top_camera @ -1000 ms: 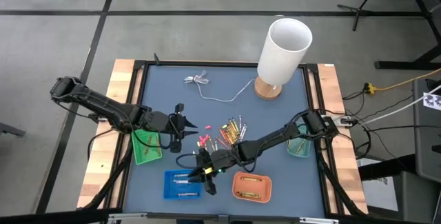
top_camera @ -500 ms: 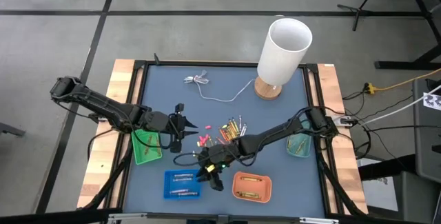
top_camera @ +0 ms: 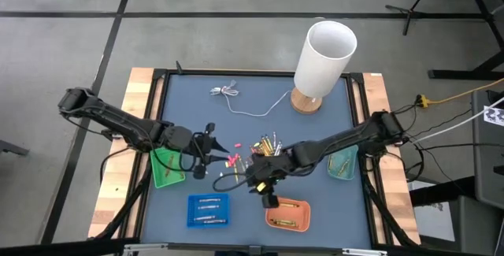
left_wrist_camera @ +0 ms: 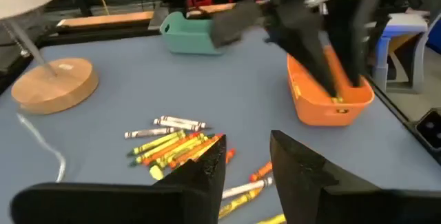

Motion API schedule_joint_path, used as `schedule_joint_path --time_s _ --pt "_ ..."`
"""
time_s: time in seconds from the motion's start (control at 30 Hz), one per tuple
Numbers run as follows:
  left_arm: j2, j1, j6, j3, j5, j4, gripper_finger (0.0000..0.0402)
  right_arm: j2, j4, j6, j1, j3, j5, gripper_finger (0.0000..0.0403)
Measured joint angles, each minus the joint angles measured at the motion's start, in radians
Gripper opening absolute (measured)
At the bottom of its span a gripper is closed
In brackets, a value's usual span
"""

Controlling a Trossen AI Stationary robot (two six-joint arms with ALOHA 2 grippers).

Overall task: Sort crayons
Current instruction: Put the yellow crayon into the dark green bin

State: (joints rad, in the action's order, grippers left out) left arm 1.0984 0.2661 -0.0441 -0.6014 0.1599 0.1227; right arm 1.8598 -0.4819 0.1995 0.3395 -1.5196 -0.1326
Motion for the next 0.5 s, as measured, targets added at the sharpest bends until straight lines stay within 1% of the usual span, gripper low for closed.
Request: schedule_joint_path --time_s 0.13,0.23,0.3,0.5 --pt "0.081 -0.013 0.010 0.000 -0.043 0.113 0.0131 -0.052 -0.144 -0.001 0.013 0.000 0.107 0.0095" --pt "0.149 -0.030 0.082 0.000 -0.083 0.191 0.0141 -0.083 -0.236 0.028 0.024 0.000 0.188 0.0095" --pt "0.195 -0.045 0.107 0.000 -0.135 0.225 0.0142 -0.101 -0.298 0.043 0.036 0.000 0.229 0.0095" --pt "0.311 -0.096 0.126 0.000 -0.316 0.233 0.0139 -0.118 -0.453 0.109 0.047 0.001 0.314 0.0095"
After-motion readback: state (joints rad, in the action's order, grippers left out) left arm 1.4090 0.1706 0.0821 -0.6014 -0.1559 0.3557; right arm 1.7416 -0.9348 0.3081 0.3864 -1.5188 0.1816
